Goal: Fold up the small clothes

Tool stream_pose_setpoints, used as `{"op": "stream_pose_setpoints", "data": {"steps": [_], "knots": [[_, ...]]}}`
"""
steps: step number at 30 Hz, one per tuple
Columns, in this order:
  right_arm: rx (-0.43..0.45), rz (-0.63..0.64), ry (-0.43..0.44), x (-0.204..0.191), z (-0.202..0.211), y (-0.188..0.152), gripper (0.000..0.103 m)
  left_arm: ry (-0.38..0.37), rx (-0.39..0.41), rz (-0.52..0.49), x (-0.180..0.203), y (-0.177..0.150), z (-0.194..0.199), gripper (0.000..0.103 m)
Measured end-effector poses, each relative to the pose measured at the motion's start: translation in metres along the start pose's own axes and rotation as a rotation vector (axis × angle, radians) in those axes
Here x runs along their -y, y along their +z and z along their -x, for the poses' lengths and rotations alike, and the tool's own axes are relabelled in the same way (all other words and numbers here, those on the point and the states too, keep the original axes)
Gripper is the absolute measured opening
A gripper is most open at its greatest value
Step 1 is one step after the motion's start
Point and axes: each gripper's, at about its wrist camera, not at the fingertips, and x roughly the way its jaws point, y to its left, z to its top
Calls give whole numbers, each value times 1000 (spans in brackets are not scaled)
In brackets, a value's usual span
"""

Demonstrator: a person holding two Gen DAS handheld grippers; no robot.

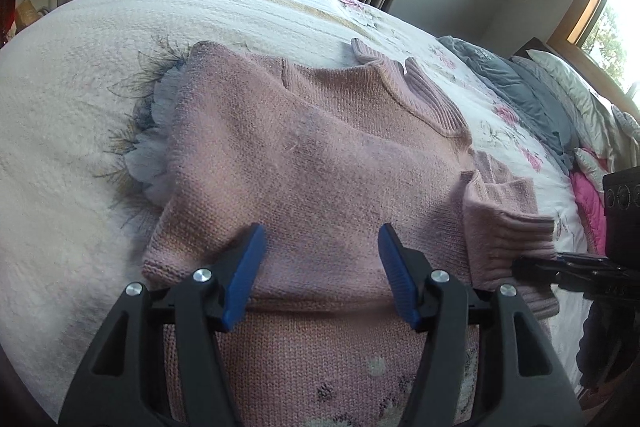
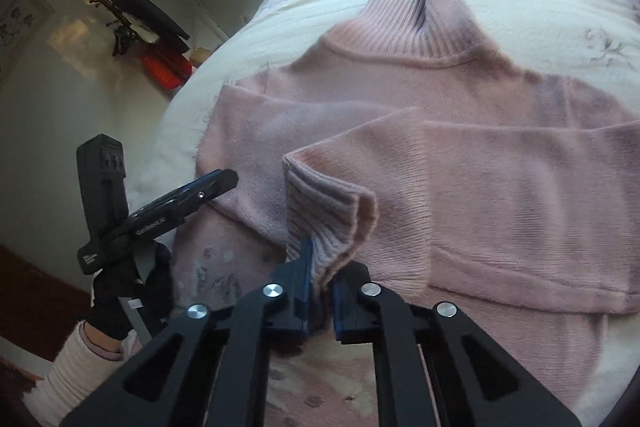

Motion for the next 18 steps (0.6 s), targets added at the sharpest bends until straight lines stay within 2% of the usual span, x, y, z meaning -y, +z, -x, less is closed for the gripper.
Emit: {"op": "stream_pose_setpoints", "data": {"steps": [5,9,13,18], "knots": [[85,-17,-61,24,46,4,7,-5,1,4,-1,0,0,59],[110,-55,-135,56,73,9,7,7,2,-6,0,-1,-1,59],[83,-69,-242,89,82,10,7,12,3,-13,1,-1,-2,60],[22,-84,-326,122,72,6,7,2,2,-23,1,-1,-4,62]]}}
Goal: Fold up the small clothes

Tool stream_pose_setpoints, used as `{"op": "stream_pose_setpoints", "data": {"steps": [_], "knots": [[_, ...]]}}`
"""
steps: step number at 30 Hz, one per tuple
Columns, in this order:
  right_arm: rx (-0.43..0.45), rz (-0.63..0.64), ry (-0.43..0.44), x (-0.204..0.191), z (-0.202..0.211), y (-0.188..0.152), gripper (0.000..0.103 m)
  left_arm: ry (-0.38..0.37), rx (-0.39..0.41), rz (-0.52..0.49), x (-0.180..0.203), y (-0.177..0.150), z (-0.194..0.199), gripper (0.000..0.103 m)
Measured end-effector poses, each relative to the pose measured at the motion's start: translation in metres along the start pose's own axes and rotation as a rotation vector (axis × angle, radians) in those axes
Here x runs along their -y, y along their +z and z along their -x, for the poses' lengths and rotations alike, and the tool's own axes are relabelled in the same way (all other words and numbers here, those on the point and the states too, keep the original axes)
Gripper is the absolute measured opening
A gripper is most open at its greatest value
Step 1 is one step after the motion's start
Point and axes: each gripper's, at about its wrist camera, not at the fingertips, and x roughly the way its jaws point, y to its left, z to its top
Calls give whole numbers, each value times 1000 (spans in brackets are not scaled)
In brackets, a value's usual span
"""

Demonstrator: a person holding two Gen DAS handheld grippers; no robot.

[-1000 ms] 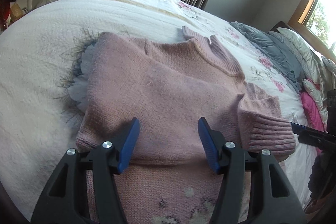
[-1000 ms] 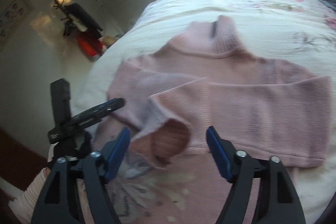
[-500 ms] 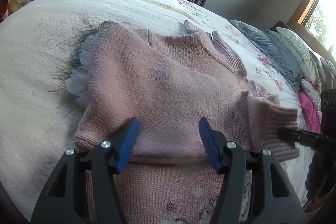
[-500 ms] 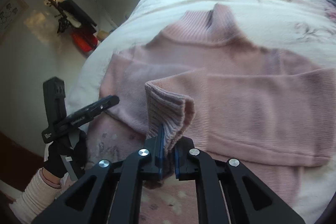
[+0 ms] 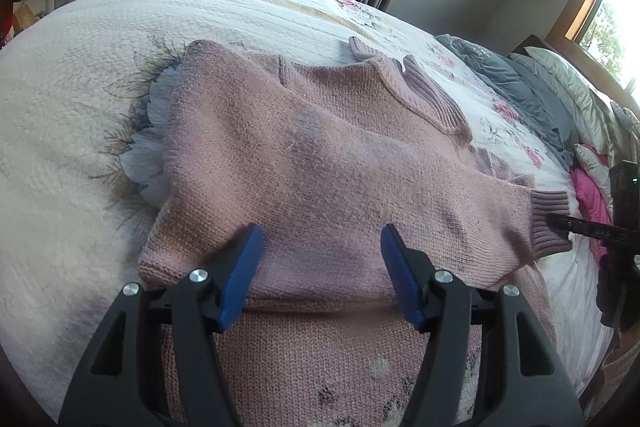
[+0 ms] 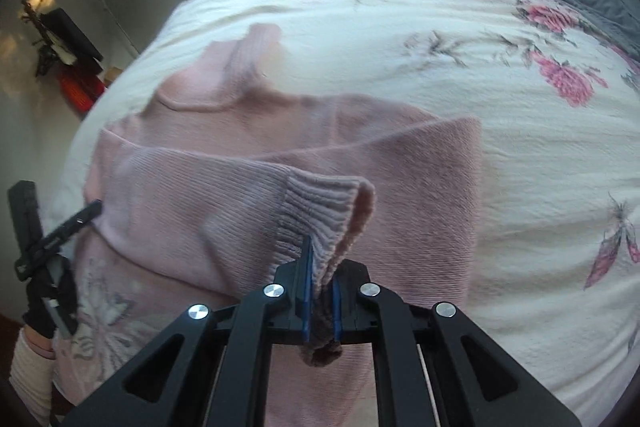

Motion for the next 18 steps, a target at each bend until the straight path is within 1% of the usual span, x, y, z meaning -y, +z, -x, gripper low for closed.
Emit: {"op": "stream_pose_setpoints", "data": {"steps": [2,3,4,5,6,7,9,11,14,15,18], "knots": [[-30,4,-14,7,-11,-2,9,-9,-1,2,-2,0,0,62],[-41,11,-35,9,-15,-4,11,-15,-1,5,-2,0,0,62],[-52,21,-82,11,-20,-6,17,-22,-2,10,-3,0,0,62],[-59,26,-121,13,-23,-7,25,-28,-3,14,-4,0,-1,62],[-62,30,-152,16,-25,-9,28,-34,-3,18,-5,0,-1,63],[-60,20,-150,20,-25,-10,32,-40,-4,21,-6,0,0,63],[-53,-19,-126,30,-23,-11,33,-45,-6,24,-7,0,1,63],[-43,-27,-137,34,-18,-10,33,-44,-12,17,-6,2,3,63],[-36,-12,-153,28,-10,-5,34,-43,-6,10,-2,9,11,63],[-30,-4,-144,24,-7,-1,34,-44,3,8,-1,13,14,63],[-10,9,-111,12,-6,15,41,-50,33,-11,8,31,20,64]]}}
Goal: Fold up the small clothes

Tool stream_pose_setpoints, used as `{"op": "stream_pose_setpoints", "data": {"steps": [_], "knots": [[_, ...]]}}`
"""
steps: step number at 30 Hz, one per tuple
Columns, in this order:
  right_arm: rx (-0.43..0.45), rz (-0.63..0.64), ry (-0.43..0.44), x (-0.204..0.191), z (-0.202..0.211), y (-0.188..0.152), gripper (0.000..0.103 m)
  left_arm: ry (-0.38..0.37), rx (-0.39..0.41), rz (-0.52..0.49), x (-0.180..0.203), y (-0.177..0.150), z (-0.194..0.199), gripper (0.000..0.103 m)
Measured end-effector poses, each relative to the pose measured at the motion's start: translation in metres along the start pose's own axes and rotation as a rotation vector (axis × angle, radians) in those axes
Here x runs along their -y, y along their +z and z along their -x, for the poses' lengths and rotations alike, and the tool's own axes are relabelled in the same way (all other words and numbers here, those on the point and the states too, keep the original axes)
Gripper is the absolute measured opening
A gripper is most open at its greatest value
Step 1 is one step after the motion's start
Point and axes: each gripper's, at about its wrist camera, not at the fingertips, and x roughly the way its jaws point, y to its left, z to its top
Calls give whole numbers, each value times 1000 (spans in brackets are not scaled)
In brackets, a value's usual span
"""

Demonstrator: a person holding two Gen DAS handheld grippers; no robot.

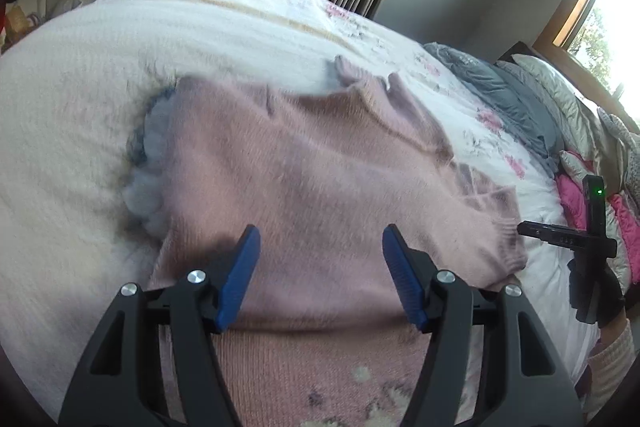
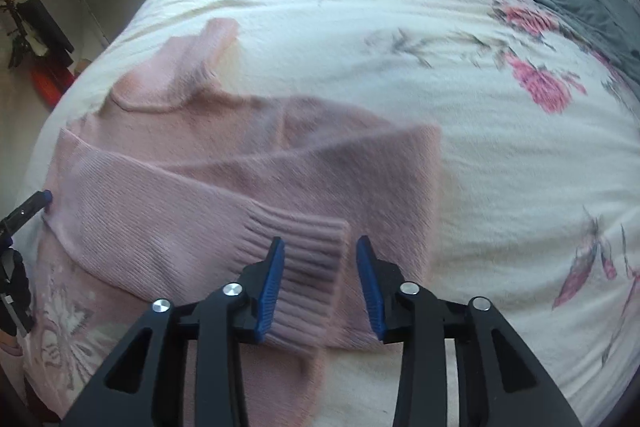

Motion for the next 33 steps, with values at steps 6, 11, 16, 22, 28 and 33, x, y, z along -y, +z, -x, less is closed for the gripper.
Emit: {"op": "stream_pose_setpoints", "data": {"steps": [6,11,16,22,28,33], "knots": [[15,-5,119,-37,-15,50,61,4,14,-49,21,50,-25,67],[-7,-44,171,-65,-46,97,71,-2,-25,-43,37,84,-67,67],[-29,-50,163,-87,-80,131,77,-8,-79,-23,42,112,-107,68],[-49,-31,105,-95,-115,138,76,-19,-149,44,29,116,-148,70],[57,32,185,-102,-102,120,16,-62,-79,35,22,103,-138,18],[235,109,290,-104,-35,88,16,-175,65,-10,29,86,-77,11]]}}
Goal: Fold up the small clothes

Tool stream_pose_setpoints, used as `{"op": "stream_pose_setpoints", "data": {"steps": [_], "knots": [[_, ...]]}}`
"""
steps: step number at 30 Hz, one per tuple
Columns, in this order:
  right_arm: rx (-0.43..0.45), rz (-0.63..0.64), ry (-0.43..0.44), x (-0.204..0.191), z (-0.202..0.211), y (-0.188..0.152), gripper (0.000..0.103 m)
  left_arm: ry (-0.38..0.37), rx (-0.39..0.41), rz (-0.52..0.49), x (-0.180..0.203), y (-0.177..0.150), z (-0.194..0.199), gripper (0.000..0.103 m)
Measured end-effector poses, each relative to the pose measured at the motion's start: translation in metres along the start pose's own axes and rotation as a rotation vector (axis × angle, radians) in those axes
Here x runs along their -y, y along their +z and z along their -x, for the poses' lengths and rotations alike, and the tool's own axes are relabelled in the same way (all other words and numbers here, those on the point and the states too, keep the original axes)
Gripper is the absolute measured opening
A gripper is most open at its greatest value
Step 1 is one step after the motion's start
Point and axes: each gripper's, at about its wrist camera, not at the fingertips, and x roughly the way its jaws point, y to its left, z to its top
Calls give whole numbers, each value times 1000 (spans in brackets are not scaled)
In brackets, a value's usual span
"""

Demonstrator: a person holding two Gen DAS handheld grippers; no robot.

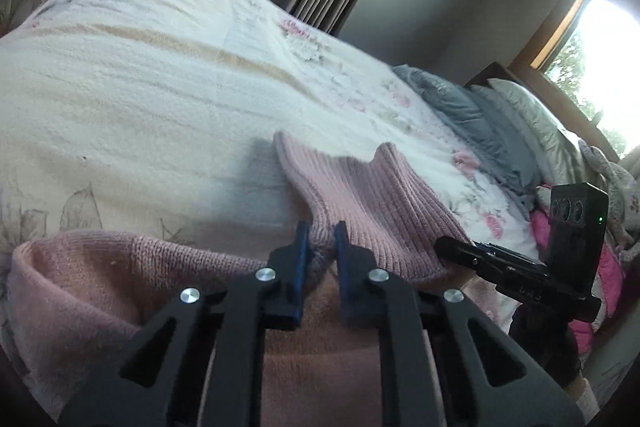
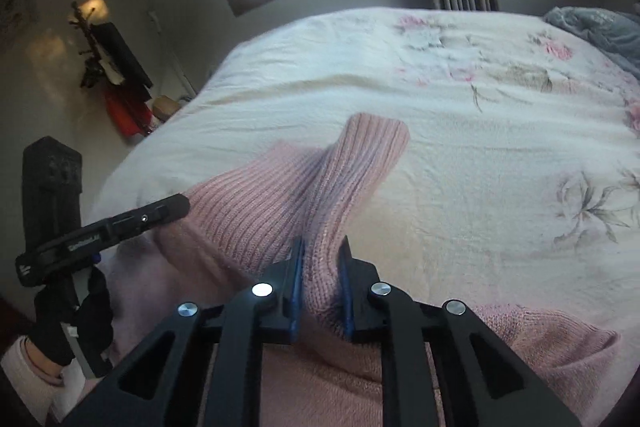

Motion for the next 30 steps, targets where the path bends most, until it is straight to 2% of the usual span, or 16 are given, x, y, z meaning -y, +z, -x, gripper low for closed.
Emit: {"op": "stream_pose_setpoints", "data": {"steps": [4,7,10,11,12,14,16,17,18,20,21,25,27,28,30], "knots": [[51,105,45,-16,44,-31,16,-49,41,-80,20,-34,45,11],[22,163,72,-28,61,-63,16,-85,25,-117,29,-67,71,12],[-55,199,59,-36,64,-98,32,-104,-39,-127,28,-96,83,11],[-81,205,56,-37,65,-108,37,-93,-51,-132,27,-102,87,14],[-120,197,38,-36,67,-114,37,-80,-57,-143,27,-105,90,14],[-130,127,95,-28,75,-116,40,-81,-47,-153,30,-101,99,15],[-106,40,128,-19,86,-105,47,-108,-21,-153,39,-84,105,25],[-86,-8,143,-13,89,-94,52,-100,-10,-157,46,-74,105,40],[-71,-50,160,-7,89,-85,55,-85,-3,-163,53,-62,100,51],[-78,-157,166,9,80,-62,68,-95,-28,-157,61,-45,87,56],[-95,-196,164,17,71,-52,68,-86,-66,-139,61,-38,74,61],[-241,-338,100,46,17,-33,69,70,-250,-75,48,-26,9,57],[-300,-380,108,55,-7,-33,69,88,-320,-40,37,-29,-11,57],[-300,-397,124,56,-12,-35,69,97,-337,-21,32,-30,-18,57],[-297,-428,198,54,-22,-35,69,59,-352,37,25,-30,-28,57]]}}
